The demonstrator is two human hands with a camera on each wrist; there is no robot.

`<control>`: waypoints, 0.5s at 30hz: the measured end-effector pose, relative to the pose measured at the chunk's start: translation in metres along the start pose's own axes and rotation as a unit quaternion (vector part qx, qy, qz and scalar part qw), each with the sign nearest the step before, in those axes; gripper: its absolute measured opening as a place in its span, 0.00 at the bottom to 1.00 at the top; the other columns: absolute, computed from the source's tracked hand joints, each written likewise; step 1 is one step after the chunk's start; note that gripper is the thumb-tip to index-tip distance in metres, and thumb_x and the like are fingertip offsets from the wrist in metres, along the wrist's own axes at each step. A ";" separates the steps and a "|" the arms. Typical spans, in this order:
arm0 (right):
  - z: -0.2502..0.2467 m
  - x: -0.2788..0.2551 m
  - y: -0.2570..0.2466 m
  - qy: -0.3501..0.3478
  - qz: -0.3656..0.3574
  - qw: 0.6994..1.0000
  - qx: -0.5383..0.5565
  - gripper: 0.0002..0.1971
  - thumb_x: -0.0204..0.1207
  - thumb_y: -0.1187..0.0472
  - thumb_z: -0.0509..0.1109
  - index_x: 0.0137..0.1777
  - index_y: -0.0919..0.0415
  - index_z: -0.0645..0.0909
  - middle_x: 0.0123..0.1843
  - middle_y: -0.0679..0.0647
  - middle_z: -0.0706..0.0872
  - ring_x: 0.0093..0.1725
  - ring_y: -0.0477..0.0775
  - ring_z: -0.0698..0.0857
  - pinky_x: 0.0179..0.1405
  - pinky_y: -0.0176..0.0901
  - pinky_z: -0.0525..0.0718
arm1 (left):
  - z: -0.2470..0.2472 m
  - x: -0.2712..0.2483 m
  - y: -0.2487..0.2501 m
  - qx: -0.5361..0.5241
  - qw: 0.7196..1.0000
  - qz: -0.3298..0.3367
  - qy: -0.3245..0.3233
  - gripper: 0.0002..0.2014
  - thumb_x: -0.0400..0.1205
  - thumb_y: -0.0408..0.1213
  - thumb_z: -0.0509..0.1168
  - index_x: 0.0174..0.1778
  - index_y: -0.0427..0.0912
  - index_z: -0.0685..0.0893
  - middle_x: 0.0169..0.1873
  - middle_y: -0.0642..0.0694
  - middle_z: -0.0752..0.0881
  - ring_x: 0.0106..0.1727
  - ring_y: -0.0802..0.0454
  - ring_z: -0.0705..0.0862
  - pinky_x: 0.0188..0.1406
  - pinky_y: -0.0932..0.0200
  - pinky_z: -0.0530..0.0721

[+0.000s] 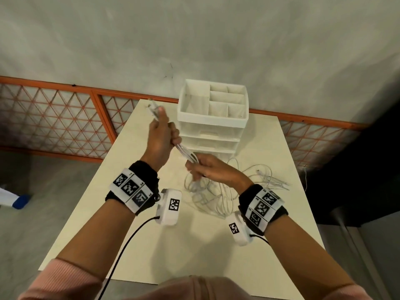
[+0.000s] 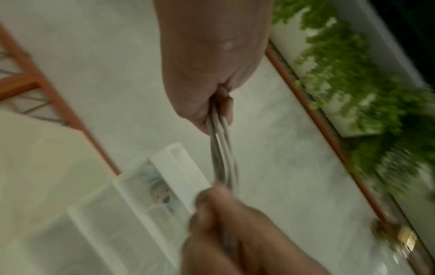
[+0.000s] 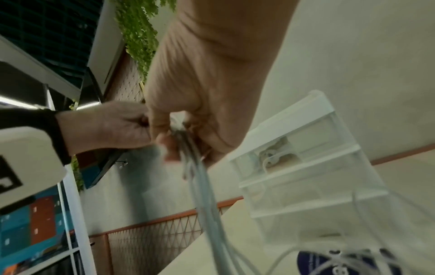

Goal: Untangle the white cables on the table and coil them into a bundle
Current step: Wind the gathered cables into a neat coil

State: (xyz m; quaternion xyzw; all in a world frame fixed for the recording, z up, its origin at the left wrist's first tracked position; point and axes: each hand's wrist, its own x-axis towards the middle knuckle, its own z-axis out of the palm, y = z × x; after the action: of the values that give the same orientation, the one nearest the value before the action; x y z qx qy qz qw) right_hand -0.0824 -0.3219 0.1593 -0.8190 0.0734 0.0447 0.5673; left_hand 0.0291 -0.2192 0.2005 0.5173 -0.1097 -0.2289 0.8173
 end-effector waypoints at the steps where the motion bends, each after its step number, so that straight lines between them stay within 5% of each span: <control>1: -0.004 -0.002 -0.001 0.041 -0.016 0.999 -0.020 0.09 0.82 0.57 0.64 0.45 0.63 0.77 0.33 0.52 0.78 0.36 0.53 0.81 0.39 0.38 0.80 | -0.007 0.005 -0.003 -0.032 0.998 -0.027 0.054 0.22 0.88 0.51 0.46 0.29 0.46 0.63 0.13 0.55 0.63 0.13 0.58 0.64 0.16 0.65 0.68; 4: -0.007 -0.004 -0.009 0.102 -0.078 0.983 -0.131 0.14 0.80 0.49 0.65 0.43 0.60 0.78 0.35 0.55 0.82 0.35 0.52 0.79 0.39 0.41 0.75 | -0.024 0.011 -0.024 -0.097 0.973 -0.136 0.156 0.20 0.89 0.43 0.43 0.31 0.41 0.64 0.13 0.48 0.68 0.10 0.55 0.71 0.23 0.59 0.75; 6: -0.003 -0.004 -0.013 0.129 -0.097 0.972 -0.169 0.16 0.81 0.48 0.63 0.40 0.60 0.77 0.30 0.48 0.79 0.31 0.44 0.77 0.36 0.35 0.73 | -0.029 0.009 -0.037 -0.168 0.949 -0.211 0.165 0.16 0.87 0.33 0.43 0.33 0.40 0.64 0.21 0.45 0.71 0.10 0.56 0.74 0.24 0.59 0.80; 8: -0.002 -0.004 -0.014 0.153 -0.090 0.968 -0.180 0.20 0.83 0.48 0.60 0.38 0.64 0.74 0.25 0.46 0.73 0.27 0.44 0.72 0.33 0.36 0.70 | -0.033 0.004 -0.047 -0.148 0.939 -0.277 0.137 0.17 0.88 0.36 0.45 0.34 0.37 0.68 0.27 0.42 0.78 0.17 0.52 0.82 0.23 0.60 0.84; 11: -0.011 -0.004 -0.016 0.166 -0.072 0.964 -0.196 0.22 0.84 0.49 0.57 0.34 0.65 0.69 0.25 0.51 0.70 0.27 0.47 0.69 0.32 0.41 0.67 | -0.039 -0.008 -0.055 0.056 0.933 -0.354 0.027 0.23 0.86 0.52 0.50 0.32 0.40 0.73 0.29 0.41 0.86 0.35 0.47 0.85 0.34 0.58 0.79; 15: -0.025 -0.006 -0.025 0.165 -0.036 0.960 -0.226 0.24 0.84 0.50 0.57 0.26 0.59 0.67 0.24 0.53 0.71 0.26 0.48 0.70 0.32 0.46 0.66 | -0.038 -0.028 -0.052 0.368 0.854 -0.351 -0.107 0.31 0.81 0.67 0.44 0.34 0.41 0.75 0.29 0.45 0.86 0.31 0.50 0.85 0.33 0.62 0.73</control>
State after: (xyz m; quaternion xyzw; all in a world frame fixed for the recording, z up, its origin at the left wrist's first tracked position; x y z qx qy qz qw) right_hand -0.0842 -0.3361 0.1919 -0.9239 0.1247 -0.0957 0.3489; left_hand 0.0068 -0.1944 0.1386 0.7567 -0.0841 -0.4977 0.4155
